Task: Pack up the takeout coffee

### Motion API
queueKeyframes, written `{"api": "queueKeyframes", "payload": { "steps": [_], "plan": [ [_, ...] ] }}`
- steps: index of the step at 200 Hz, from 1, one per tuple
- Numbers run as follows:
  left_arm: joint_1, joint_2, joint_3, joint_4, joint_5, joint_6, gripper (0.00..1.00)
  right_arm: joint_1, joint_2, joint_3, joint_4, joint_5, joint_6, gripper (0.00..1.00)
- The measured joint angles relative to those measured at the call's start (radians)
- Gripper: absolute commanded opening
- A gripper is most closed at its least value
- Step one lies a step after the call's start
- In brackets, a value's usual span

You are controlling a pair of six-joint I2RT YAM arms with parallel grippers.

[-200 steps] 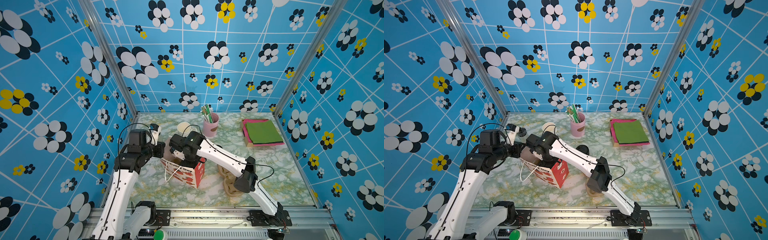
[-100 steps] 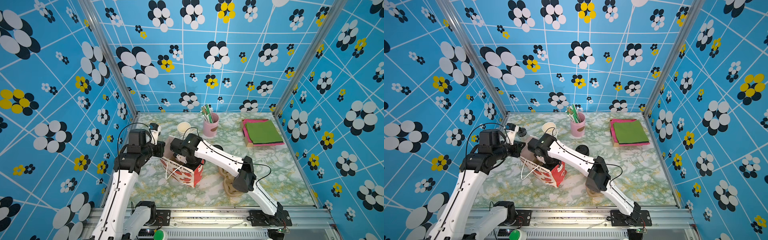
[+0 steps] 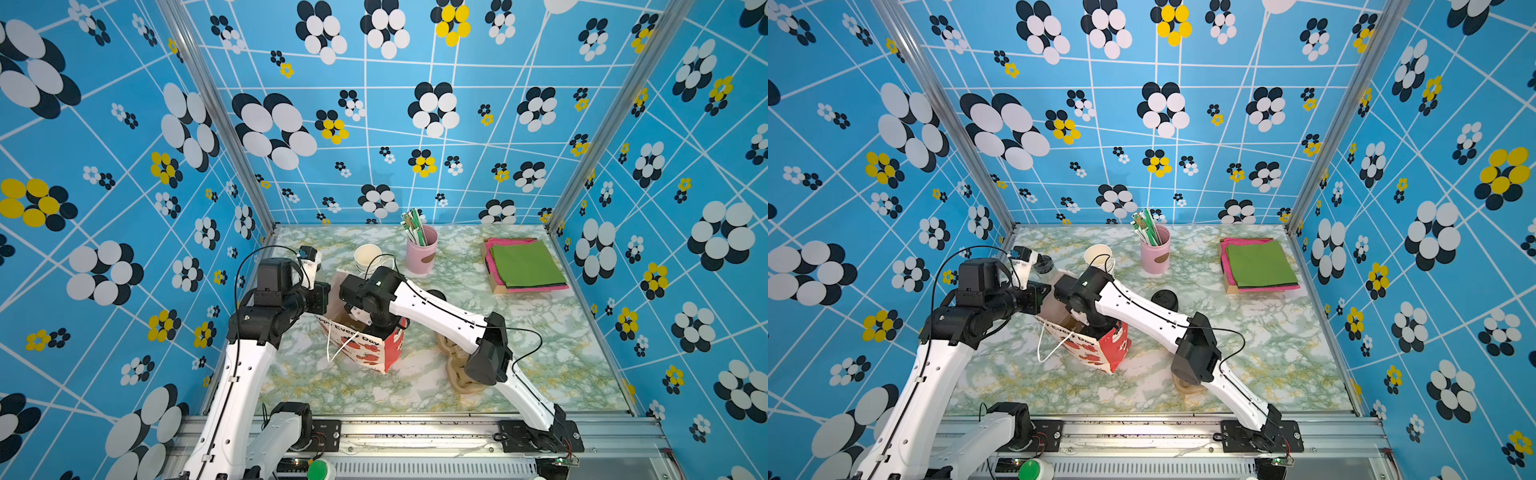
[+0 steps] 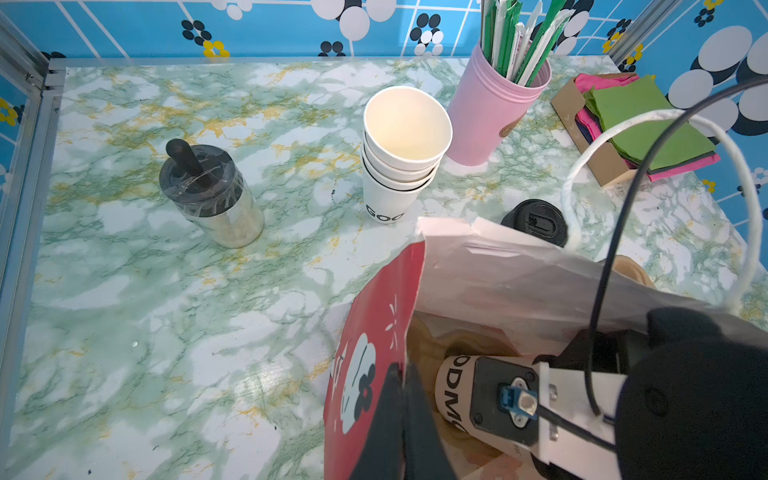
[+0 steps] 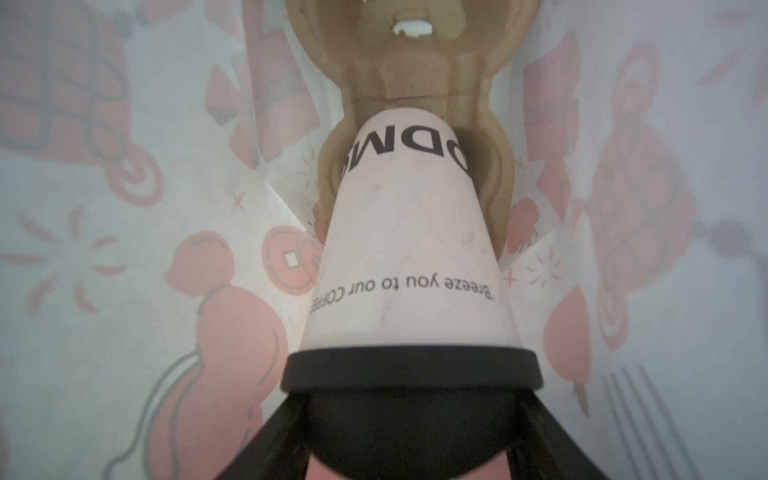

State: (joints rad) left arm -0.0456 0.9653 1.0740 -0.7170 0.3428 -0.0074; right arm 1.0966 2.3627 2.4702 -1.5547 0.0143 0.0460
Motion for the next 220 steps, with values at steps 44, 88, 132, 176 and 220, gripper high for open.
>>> {"api": "queueKeyframes", "payload": {
  "steps": [44,88,132,176,220],
  "plan": [
    [0.0,0.0,0.0,-0.002,0.0,0.0,0.0,0.001,0.0,0.058,0.037,0.002,0.008,0.54],
    [0.0,0.0,0.0,-0.013,0.0,0.0,0.0,0.001,-0.002,0.097,0.073,0.007,0.016,0.53],
    [0.0,0.0,0.0,-0.016,0.0,0.0,0.0,0.001,-0.03,0.108,0.084,0.014,0.018,0.52],
    [0.0,0.0,0.0,-0.016,-0.001,0.0,0.0,0.001,-0.09,0.121,0.101,0.026,0.018,0.51],
    [0.0,0.002,0.0,-0.016,-0.003,0.0,0.0,0.001,-0.144,0.125,0.101,0.04,0.019,0.49]
  ]
}}
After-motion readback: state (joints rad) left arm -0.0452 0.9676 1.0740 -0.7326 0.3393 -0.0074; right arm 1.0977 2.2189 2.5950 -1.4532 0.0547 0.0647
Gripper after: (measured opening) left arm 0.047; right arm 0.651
